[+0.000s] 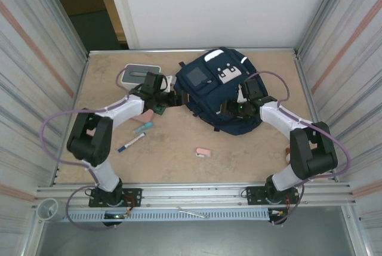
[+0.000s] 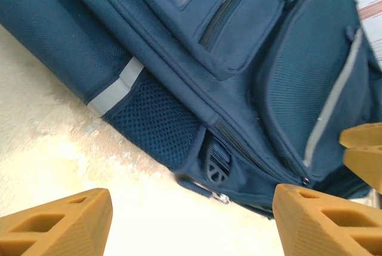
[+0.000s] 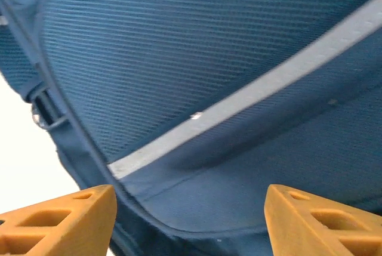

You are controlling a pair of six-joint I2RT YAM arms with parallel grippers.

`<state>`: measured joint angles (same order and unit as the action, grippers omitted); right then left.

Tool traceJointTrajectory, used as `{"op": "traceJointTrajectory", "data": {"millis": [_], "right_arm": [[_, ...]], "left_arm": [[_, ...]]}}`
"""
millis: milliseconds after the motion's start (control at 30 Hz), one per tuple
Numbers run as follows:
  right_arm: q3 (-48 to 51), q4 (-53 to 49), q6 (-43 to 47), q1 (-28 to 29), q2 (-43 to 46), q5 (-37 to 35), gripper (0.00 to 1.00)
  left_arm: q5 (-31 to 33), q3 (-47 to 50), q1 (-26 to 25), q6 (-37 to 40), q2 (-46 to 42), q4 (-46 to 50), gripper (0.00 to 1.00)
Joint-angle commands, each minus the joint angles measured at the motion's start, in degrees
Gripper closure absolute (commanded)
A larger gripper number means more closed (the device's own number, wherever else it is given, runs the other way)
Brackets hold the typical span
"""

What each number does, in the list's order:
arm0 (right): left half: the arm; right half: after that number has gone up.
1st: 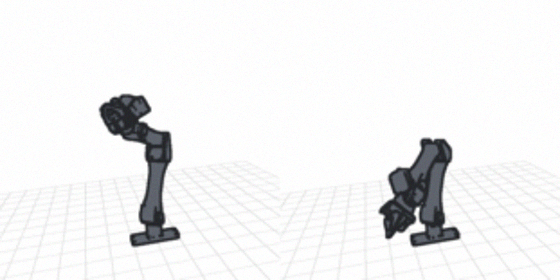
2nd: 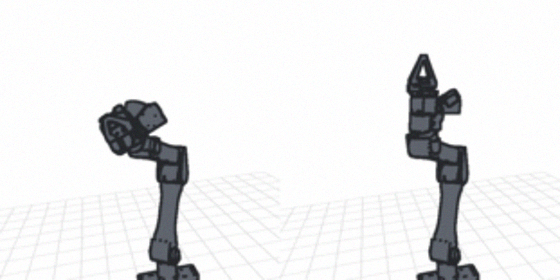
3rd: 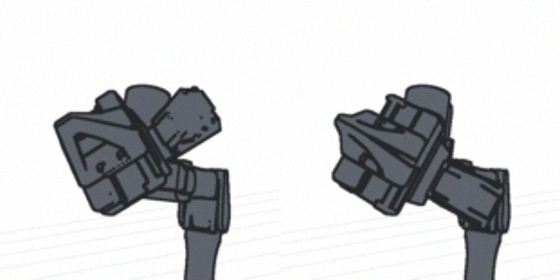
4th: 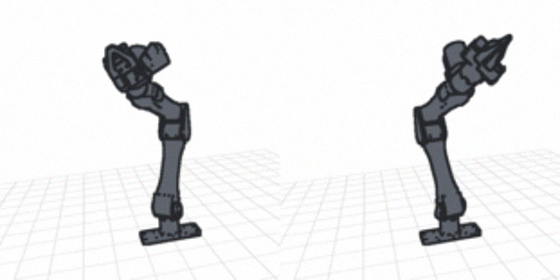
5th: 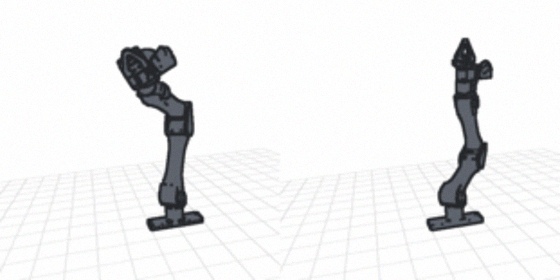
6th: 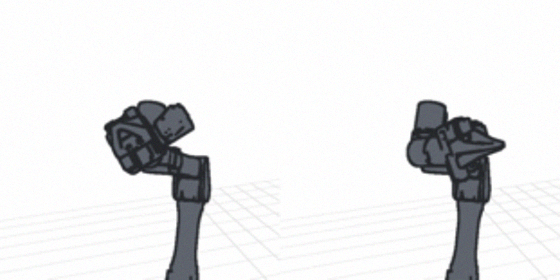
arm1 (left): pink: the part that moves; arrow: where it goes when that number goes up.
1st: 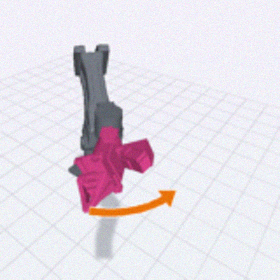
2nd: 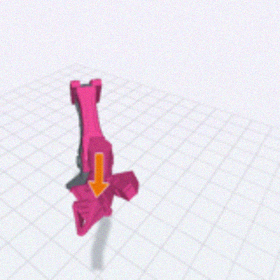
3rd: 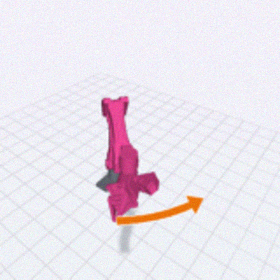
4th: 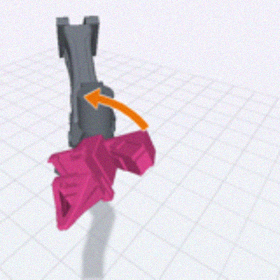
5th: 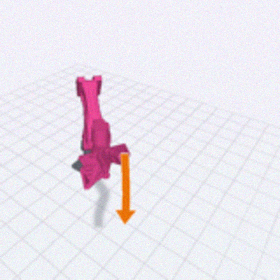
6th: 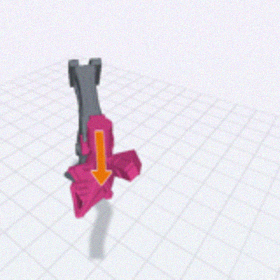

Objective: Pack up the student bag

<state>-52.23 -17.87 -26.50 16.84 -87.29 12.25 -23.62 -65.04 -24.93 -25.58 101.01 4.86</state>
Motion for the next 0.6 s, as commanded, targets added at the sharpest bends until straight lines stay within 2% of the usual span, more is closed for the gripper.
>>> {"op": "traceJointTrajectory", "data": {"millis": [0, 300, 433, 567], "right_arm": [[1.9, 0.0, 1.0, -3.1, -0.3, -1.1, 0.37], [-2.3, -1.5, 5.7, -12.4, -4.4, -2.1, 0.44], [-5.1, -2.7, 6.3, -12.8, -5.1, -4.0, 0.44], [-5.5, -2.7, 6.4, -12.1, -4.5, -3.0, 0.42]], "left_arm": [[2.3, -3.2, -0.6, -0.5, 3.5, 2.2, 0.28], [2.8, -2.1, -4.0, -4.0, 7.2, -0.1, 0.26], [0.8, -1.3, -4.7, -7.9, 9.0, -4.6, 0.25], [0.8, -4.3, -5.9, -7.9, 11.8, -4.1, 0.24]]}}
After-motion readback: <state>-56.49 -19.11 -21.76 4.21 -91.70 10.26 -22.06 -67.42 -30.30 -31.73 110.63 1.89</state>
